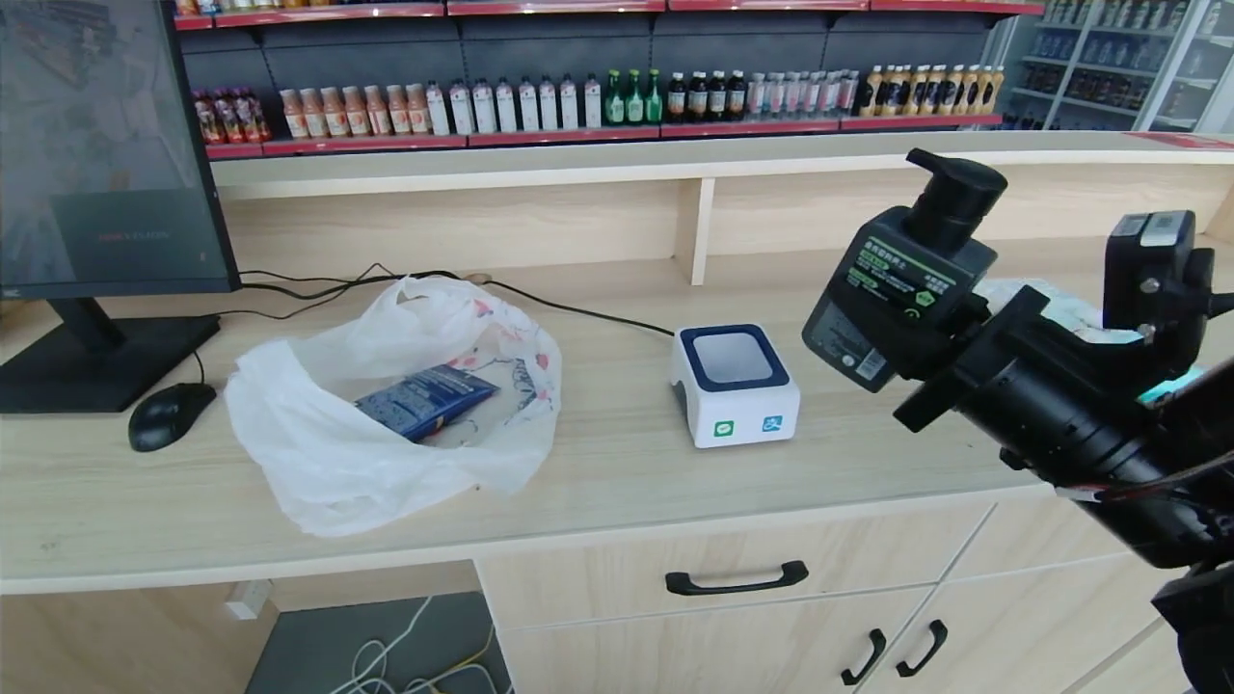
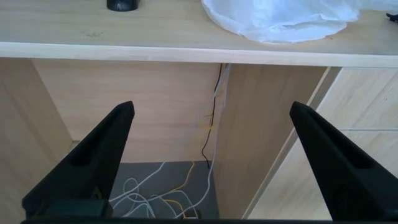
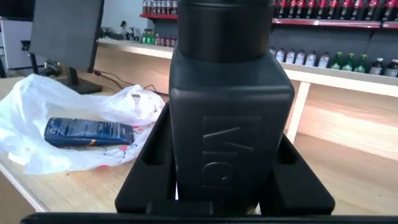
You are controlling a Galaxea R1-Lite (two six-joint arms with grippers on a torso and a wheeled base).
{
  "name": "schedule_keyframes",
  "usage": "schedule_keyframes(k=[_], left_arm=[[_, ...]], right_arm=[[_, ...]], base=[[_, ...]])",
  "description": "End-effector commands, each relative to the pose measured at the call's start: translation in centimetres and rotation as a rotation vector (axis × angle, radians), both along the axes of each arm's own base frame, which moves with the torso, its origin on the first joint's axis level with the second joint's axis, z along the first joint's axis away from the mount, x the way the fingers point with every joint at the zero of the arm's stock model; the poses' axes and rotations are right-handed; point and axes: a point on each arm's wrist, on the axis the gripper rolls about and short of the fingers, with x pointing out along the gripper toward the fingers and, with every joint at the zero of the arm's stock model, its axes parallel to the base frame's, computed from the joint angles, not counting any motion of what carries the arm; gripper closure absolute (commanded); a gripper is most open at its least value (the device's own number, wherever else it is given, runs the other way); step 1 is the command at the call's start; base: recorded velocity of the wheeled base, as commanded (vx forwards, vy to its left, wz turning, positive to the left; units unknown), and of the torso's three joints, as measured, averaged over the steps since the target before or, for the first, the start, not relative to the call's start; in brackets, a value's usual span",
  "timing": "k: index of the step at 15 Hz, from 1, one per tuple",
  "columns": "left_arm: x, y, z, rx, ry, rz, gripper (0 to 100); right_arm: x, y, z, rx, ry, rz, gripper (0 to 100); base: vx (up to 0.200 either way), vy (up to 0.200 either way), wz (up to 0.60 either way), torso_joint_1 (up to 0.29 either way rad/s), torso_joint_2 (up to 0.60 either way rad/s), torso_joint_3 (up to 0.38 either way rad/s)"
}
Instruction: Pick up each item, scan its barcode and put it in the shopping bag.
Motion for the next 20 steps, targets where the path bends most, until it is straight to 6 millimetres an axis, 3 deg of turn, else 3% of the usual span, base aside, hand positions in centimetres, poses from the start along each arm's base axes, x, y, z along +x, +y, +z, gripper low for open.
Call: schedule_keyframes(k=[1, 4, 7, 11, 13, 17, 20], left_arm=[[0.0, 0.0, 0.0, 0.000, -0.001, -0.001, 0], [0.0, 0.0, 0.0, -0.002, -0.001, -0.001, 0], [0.0, 0.0, 0.0, -0.002, -0.001, -0.001, 0], [0.0, 0.0, 0.0, -0.002, -0.001, -0.001, 0], [0.0, 0.0, 0.0, 0.000, -0.001, -0.001, 0], [0.0, 0.0, 0.0, 0.000, -0.002, -0.001, 0], [0.0, 0.0, 0.0, 0.000, -0.002, -0.001, 0]], right_arm=[[3.2, 1.2, -1.2, -0.085, -0.032, 0.072, 100], [7.3, 2.1, -1.4, -0.194, -0.174, 0.149, 100], [9.8, 1.8, -1.8, -0.339, -0.362, 0.213, 100], [12.0, 2.3, -1.5, -0.397, -0.511, 0.209, 100], [13.0, 2.1, -2.2, -0.450, -0.573, 0.234, 100], [14.0, 2.3, -3.7, -0.471, -0.566, 0.232, 100], [14.7, 2.5, -3.7, -0.471, -0.587, 0.223, 100]], base=[[0.000, 0.000, 0.00, 0.000, 0.00, 0.000], [0.000, 0.000, 0.00, 0.000, 0.00, 0.000], [0.000, 0.000, 0.00, 0.000, 0.00, 0.000], [0.000, 0.000, 0.00, 0.000, 0.00, 0.000], [0.000, 0.000, 0.00, 0.000, 0.00, 0.000], [0.000, 0.000, 0.00, 0.000, 0.00, 0.000], [0.000, 0.000, 0.00, 0.000, 0.00, 0.000]])
